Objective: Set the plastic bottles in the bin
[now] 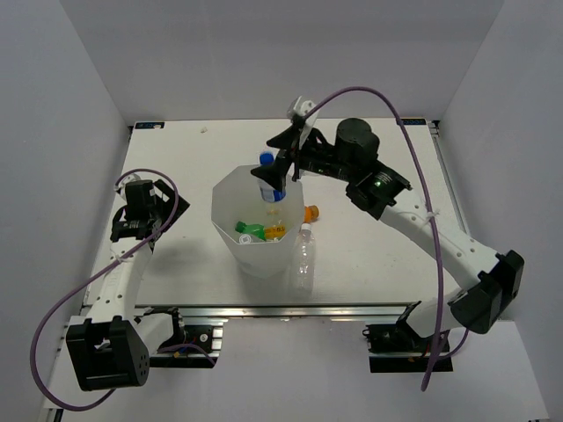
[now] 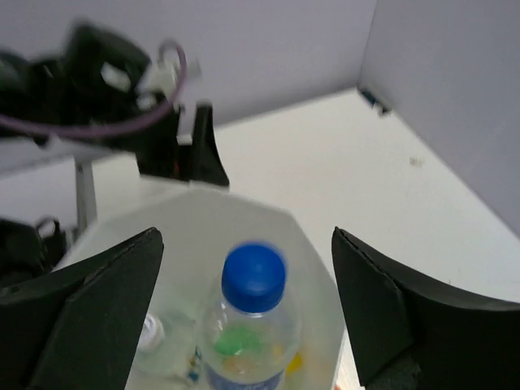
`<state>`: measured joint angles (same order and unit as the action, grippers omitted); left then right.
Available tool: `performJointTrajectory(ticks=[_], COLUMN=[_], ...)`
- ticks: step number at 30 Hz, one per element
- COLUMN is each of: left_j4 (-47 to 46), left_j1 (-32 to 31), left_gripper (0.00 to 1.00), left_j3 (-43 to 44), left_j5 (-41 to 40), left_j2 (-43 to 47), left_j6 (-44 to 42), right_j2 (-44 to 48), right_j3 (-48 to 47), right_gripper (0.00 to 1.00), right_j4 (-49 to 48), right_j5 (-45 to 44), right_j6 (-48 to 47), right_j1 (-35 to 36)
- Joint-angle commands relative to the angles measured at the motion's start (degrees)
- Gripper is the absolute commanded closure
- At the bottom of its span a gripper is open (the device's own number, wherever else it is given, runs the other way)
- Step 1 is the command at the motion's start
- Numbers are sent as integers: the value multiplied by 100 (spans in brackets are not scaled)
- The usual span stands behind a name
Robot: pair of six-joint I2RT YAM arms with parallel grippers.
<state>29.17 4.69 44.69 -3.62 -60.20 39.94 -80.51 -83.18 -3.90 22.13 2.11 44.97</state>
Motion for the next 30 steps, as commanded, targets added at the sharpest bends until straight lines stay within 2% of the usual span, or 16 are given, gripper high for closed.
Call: performJointTrajectory(ticks=[1,3,7,10,12,13,14,16,17,20,22,24,28,30], left_j4=[27,36,36,98,150,159,159,151,151,133,168,168,-113,-104], left_j1=[6,-3,-3,-3,6,6,-3,6,-3,-3,6,6,6,6], left_gripper=[2,2,2,2,2,2,2,2,2,2,2,2,2,2], left_j3=[145,181,137,172,207,207,198,181,172,128,181,207,32,22], left_j5=[-113,-139,-209,-297,-376,-429,-447,-386,-359,-175,-61,1,247,247], left_j2=[184,193,193,193,202,202,202,193,193,158,71,35,96,97], left_j6=[-4,-22,-30,-30,-22,-13,22,40,49,49,22,5,49,57], right_j2=[-105,-158,-255,-167,-71,156,306,867,1027,1520,1722,1688,1032,688], right_j3=[-374,-593,-1506,-1509,-1290,-793,-449,333,1059,2265,2831,3401,3879,3914], right_gripper=[11,11,11,10,11,11,11,11,11,11,11,11,11,11], right_j4=[1162,1426,2225,2148,2069,2025,1894,1701,1639,1726,1577,1420,910,725], right_j5=[406,309,809,1249,883,620,-270,-866,-1260,-1605,-1572,-1081,-1122,-1088], right_j6=[-1079,-1299,-1661,-1276,-425,-161,381,780,1217,1800,2187,2433,2618,2803], right_j1=[3,-67,-479,-1190,-1736,-1833,-1895,-1913,-1913,-1913,-1913,-1808,-1001,-868])
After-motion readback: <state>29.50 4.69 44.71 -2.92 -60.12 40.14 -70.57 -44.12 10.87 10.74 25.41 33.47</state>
